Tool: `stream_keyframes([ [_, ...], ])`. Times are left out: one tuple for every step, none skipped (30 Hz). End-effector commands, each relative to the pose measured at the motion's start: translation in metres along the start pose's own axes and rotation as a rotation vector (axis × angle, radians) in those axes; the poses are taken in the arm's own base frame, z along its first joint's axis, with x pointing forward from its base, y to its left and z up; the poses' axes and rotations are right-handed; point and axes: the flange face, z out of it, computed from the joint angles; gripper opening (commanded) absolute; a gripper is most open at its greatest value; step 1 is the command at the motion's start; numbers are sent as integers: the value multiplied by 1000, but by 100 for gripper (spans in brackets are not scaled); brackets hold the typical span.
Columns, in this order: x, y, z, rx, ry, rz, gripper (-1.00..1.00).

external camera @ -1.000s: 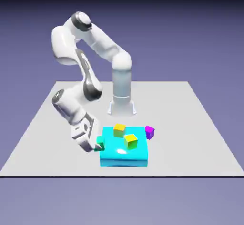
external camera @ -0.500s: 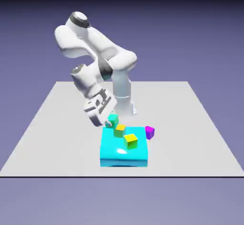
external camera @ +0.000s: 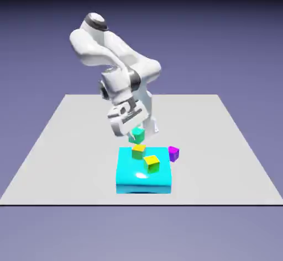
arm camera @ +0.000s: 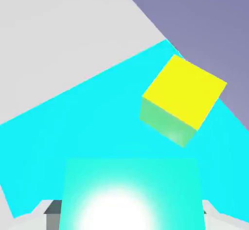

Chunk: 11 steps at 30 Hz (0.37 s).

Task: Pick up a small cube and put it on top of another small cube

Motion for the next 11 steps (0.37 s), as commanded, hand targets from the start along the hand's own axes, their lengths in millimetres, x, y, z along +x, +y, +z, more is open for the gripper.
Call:
stream_keyframes([
  [-1,0,4,-1,1,-1,-100],
  [-1,0,4,-1,1,-1,100],
  [-1,0,4,-1,1,-1,100],
  [1,0,-4,0,1,0,100],
  [3,-1,-12,1,0,1,100],
  [4,-2,-21,1,0,2,100],
  [5,-2,-30,1,1,2,100],
  [5,-3,-39,1,1,1,100],
  [5,-4,-49,0,1,1,100],
  [5,-5,-58,-1,1,0,100],
  [5,-6,-64,-1,1,-1,100],
])
